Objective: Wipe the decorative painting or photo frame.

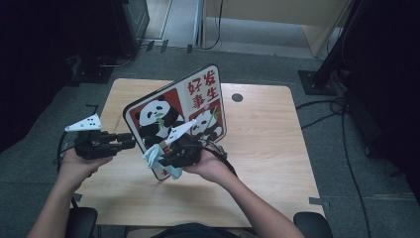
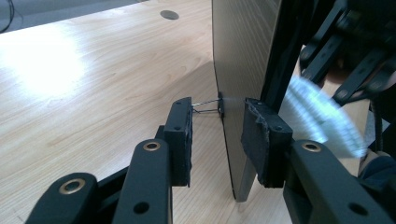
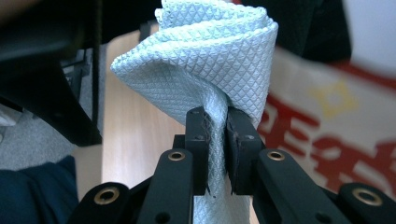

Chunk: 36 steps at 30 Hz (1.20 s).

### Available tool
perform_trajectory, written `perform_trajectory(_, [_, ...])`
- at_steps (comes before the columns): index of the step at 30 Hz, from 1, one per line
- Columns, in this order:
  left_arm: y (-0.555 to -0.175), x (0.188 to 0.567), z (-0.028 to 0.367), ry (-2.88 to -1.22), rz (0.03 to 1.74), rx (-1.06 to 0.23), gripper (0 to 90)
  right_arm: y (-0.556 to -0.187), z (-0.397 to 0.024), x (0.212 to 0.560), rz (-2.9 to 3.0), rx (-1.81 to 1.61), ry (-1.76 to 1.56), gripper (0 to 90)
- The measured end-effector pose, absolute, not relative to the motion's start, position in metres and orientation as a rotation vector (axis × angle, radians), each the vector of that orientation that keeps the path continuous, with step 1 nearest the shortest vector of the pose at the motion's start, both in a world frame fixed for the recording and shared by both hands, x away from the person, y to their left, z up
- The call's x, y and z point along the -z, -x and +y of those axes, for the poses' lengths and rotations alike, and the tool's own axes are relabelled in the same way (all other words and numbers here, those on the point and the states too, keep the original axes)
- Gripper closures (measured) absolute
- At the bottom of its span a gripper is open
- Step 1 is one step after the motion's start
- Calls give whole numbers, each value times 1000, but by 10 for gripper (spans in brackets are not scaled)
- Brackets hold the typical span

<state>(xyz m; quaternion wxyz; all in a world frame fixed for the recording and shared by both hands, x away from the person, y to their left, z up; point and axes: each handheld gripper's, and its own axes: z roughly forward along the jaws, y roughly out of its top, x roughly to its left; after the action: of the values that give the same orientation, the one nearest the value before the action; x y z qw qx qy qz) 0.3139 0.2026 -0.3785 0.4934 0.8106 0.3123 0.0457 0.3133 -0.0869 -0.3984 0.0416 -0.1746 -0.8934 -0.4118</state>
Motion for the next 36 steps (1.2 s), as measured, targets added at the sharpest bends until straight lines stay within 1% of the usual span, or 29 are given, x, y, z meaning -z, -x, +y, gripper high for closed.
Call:
perform_trajectory(13, [-317,382,210,-1952,765,-107,628,-321,-63,338,-2723,1361,472,808])
perform_trajectory(22, [-318,384,216,-1951,770,-113,613,-322,-41,307,-2728,1407,414,807])
perform_trajectory(30, [-318,385,220,-1948,765,-112,605,-326,-22,285,-2715,1447,416,806])
perform_trajectory(36, [-318,385,221,-1947,761,-115,600,-329,-14,280,-2705,1467,453,806])
